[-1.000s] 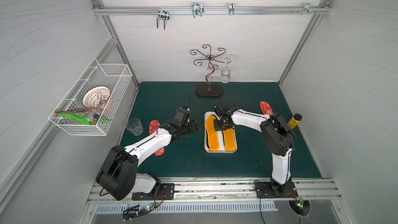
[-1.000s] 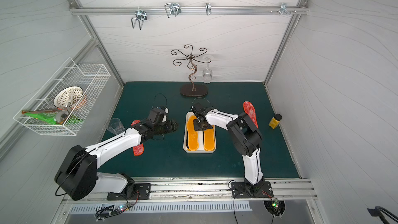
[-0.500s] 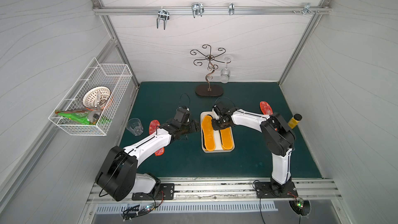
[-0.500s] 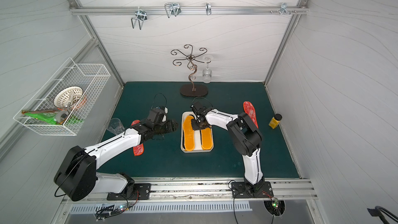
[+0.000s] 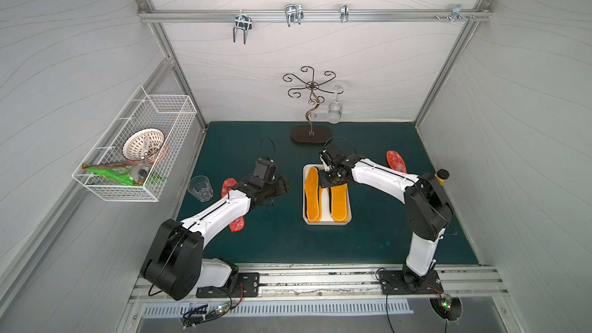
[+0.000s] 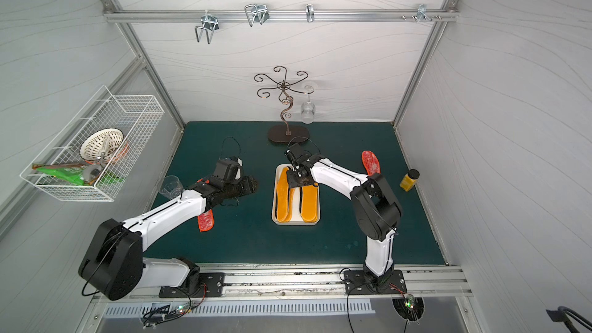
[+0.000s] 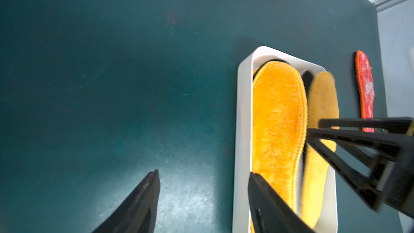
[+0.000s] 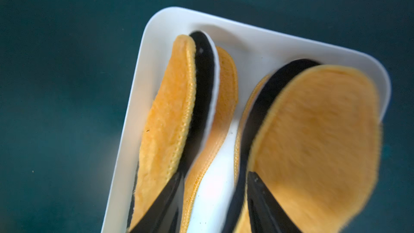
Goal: Put the insoles into the storage box
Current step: Place the insole in the storage box, then pick up the insole from the center of the board.
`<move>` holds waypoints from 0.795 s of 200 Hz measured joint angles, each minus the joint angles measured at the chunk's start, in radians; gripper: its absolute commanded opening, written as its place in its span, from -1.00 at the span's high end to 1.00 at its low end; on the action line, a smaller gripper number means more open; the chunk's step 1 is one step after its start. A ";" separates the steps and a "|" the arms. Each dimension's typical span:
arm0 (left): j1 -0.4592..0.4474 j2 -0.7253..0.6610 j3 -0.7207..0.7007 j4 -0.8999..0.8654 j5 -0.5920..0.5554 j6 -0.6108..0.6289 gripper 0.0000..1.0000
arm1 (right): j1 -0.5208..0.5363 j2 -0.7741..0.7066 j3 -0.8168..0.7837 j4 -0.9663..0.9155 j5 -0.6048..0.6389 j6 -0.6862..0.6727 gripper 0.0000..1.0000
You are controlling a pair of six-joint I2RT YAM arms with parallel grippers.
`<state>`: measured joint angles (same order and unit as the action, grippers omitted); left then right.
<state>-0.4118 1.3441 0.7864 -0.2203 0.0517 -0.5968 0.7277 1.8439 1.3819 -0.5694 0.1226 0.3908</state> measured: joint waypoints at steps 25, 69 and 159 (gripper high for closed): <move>0.048 -0.021 -0.016 -0.010 0.006 0.003 -0.35 | -0.006 -0.038 0.021 -0.055 0.030 0.002 -0.14; 0.203 -0.050 -0.034 -0.026 0.023 0.009 -0.37 | -0.095 -0.362 -0.145 -0.036 0.010 0.019 -0.52; 0.545 -0.112 -0.200 0.030 -0.049 -0.060 -0.53 | -0.216 -0.605 -0.594 0.200 -0.045 0.073 -0.57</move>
<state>0.1333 1.2320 0.5869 -0.1902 0.0029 -0.6563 0.5114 1.2392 0.7876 -0.3695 0.0772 0.4641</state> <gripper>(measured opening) 0.762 0.780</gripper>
